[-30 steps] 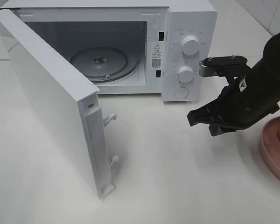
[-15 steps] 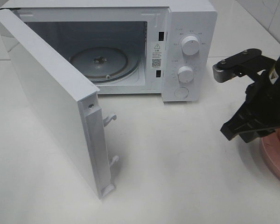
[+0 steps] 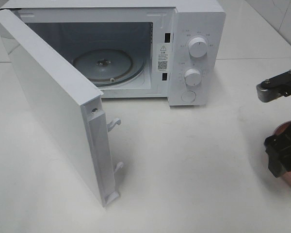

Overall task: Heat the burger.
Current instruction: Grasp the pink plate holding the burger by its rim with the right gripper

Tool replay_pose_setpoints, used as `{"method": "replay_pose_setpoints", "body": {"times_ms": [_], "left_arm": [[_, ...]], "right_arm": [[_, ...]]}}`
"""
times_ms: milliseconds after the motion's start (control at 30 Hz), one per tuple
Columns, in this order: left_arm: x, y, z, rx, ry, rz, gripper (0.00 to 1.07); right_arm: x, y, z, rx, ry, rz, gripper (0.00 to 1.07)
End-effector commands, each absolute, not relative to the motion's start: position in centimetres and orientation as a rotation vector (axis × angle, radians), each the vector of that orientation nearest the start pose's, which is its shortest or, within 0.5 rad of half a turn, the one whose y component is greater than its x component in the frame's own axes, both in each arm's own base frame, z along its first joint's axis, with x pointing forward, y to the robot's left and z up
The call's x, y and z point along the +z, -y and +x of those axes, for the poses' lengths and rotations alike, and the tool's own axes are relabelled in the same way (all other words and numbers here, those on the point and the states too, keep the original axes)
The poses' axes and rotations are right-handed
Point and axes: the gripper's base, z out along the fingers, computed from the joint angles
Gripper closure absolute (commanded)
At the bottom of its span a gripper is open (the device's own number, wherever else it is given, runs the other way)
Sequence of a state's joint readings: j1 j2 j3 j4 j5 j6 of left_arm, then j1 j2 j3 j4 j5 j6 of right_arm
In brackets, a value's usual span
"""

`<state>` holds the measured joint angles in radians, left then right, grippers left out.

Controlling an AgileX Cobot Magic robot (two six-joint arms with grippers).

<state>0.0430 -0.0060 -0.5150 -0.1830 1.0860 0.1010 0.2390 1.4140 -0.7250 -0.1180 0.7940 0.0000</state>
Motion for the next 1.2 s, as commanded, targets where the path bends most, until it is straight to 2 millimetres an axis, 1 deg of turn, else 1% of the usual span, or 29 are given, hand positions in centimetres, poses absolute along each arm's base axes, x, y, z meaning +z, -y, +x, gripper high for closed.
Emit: {"method": "replay_pose_setpoints", "body": {"times_ms": [33, 200, 267, 400, 433, 467, 533, 667, 733, 767, 800, 833, 900, 1200], "left_arm": [[28.1, 1.5, -1.0, -0.131, -2.009, 0.068, 0.09], [28.1, 1.5, -1.0, -0.131, -2.009, 0.068, 0.09], [28.1, 1.5, -1.0, -0.131, -2.009, 0.068, 0.09], [28.1, 1.5, -1.0, -0.131, -2.009, 0.068, 0.09], [28.1, 1.5, -1.0, -0.131, -2.009, 0.068, 0.09], [28.1, 1.5, -1.0, -0.131, -2.009, 0.068, 0.09], [28.1, 1.5, -1.0, -0.131, -2.009, 0.068, 0.09], [28.1, 1.5, -1.0, -0.131, -2.009, 0.068, 0.09], [28.1, 1.5, -1.0, -0.131, -2.009, 0.068, 0.09], [28.1, 1.5, -1.0, -0.131, -2.009, 0.068, 0.09], [28.1, 1.5, -1.0, -0.131, -2.009, 0.068, 0.09], [28.1, 1.5, -1.0, -0.131, -2.009, 0.068, 0.09], [28.1, 1.5, -1.0, -0.131, -2.009, 0.068, 0.09], [28.1, 1.5, -1.0, -0.131, -2.009, 0.068, 0.09]], "right_arm": [[19.2, -4.1, 22.3, -0.115, -2.907, -0.464, 0.13], [18.3, -3.6, 22.2, -0.107, -2.889, -0.422, 0.14], [17.6, -3.2, 22.4, -0.105, -2.9, -0.397, 0.15], [16.9, -3.3, 22.7, -0.105, -2.916, -0.396, 0.16], [16.3, -3.3, 22.9, -0.105, -2.933, -0.4, 0.16], [16.3, -3.3, 22.9, -0.105, -2.933, -0.4, 0.16], [15.4, -3.4, 23.2, -0.104, -2.949, -0.406, 0.17], [14.8, -3.5, 23.6, -0.108, -2.943, -0.421, 0.18], [14.2, -3.4, 23.9, -0.131, -2.942, -0.423, 0.18], [14.2, -3.4, 23.9, -0.131, -2.942, -0.423, 0.18], [13.7, -3.3, 24.1, -0.146, -2.953, -0.424, 0.18], [13.7, -3.3, 24.1, -0.146, -2.953, -0.424, 0.18], [13.0, -3.0, 24.3, -0.142, -2.968, -0.396, 0.19], [11.7, -2.9, 24.6, -0.134, -2.989, -0.391, 0.2]]}}
